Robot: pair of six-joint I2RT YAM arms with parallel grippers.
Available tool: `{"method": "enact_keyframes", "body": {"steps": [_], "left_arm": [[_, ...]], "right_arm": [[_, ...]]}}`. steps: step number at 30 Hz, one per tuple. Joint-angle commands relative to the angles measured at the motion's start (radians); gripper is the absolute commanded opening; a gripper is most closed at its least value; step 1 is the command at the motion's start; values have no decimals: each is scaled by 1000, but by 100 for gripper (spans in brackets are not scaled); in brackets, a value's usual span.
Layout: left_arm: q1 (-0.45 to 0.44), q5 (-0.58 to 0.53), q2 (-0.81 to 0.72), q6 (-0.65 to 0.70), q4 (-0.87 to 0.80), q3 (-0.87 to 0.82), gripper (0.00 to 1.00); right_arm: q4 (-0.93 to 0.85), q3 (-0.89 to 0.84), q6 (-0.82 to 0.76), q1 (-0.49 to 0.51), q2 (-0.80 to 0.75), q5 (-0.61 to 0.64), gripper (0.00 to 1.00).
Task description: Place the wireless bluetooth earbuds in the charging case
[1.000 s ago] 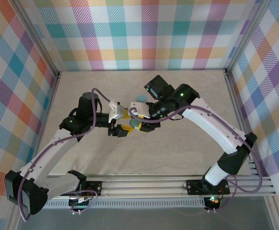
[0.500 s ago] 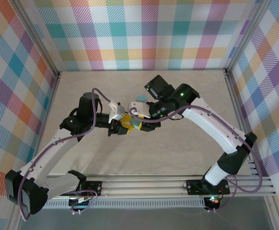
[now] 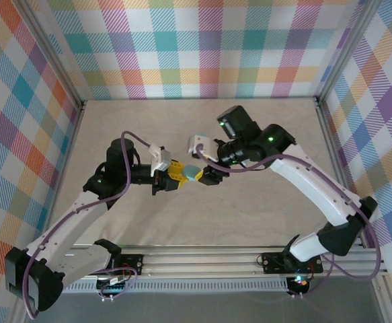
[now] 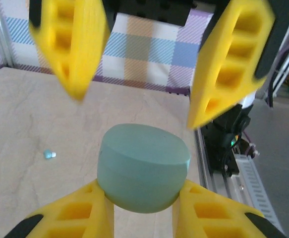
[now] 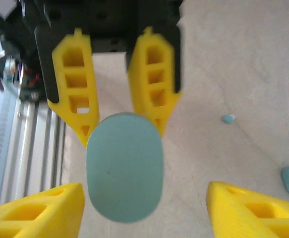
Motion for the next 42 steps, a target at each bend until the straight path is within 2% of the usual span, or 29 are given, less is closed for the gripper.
{"method": "enact_keyframes", "body": {"steps": [1,5,15,33,42], "left_arm": [[16,-30,-42,-172,206,-63,23],[24,-57,-63,-251,277,-101,21],[25,-136,-82,-452,444,-148,19],[22,-145,-87,-455,424,-149,18],[22,-146,-86,-414,371,-137,18]], "right_arm": [[155,-48,101,-47,-83,-139,71],[249,-114,170,-88,-133,-201,75],[390,-238,194,-67,-132,-178,80],[391,-157,167,-46,-23,-43,82],[352,-112,174,-54,-1,-77,81]]}}
